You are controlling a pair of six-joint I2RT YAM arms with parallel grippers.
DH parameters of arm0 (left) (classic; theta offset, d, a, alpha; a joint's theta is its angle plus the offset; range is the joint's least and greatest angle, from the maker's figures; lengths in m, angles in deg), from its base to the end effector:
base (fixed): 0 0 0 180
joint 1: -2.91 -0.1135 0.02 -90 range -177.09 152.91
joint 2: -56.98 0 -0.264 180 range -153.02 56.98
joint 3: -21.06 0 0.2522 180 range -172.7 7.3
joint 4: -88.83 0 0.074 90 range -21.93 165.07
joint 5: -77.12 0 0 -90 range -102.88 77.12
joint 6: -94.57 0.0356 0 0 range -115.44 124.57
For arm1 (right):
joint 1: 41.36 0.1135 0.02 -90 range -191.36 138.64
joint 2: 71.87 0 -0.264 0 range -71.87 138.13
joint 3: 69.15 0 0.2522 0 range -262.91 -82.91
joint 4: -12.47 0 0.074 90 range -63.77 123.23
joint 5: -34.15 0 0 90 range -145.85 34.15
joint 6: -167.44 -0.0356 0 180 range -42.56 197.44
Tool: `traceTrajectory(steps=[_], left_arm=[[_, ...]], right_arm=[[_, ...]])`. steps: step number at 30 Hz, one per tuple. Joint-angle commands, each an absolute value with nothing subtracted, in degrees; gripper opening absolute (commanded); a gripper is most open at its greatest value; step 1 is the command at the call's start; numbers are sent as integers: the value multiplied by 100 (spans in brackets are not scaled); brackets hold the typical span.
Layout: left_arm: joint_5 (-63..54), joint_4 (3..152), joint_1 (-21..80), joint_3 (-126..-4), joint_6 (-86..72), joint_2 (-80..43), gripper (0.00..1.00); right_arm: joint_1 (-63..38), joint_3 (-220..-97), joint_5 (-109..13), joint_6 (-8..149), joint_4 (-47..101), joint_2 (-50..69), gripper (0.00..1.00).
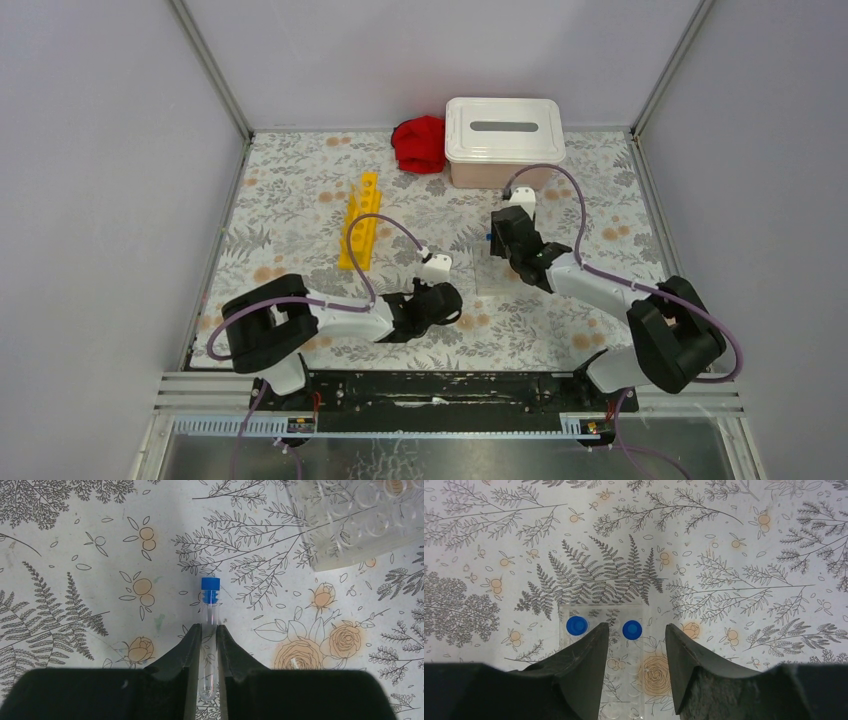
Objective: Organize the chemistry lab equipment
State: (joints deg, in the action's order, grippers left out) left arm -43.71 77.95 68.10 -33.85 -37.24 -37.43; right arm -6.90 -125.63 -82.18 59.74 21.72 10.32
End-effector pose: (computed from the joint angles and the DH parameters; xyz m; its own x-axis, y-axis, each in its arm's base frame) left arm 0.1431 -0.2661 0.1358 -0.6691 0.0832 -0.7385 0.2633 0.9558 -0.1309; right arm 0.2548 0.1557 0.2050 -0.5131 -0.0217 -0.8580 -0.0540 0.9985 0.0071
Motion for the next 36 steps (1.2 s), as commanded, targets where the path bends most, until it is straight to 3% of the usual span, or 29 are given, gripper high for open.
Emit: traceTrajectory(steps=[1,14,25,36], left_arm=[[-4541,7653,6778,-3361,-3598,-3448,6],[-3938,7888,6814,-3104,-2427,-1956,0],[-3418,7977,7167,-3214,-1279,-1239,0],[-3678,8066,7429,-3245,-870,-870,0]], right_arm=[[-710,-12715,-8321,6013,2351,626,53],[-704,-12832,-7795,5814,3366,-770,55],[-678,-12909,-5658,5093,4134,-1518,54],[-675,-12027,-3726,4065,3397,-2099,54]])
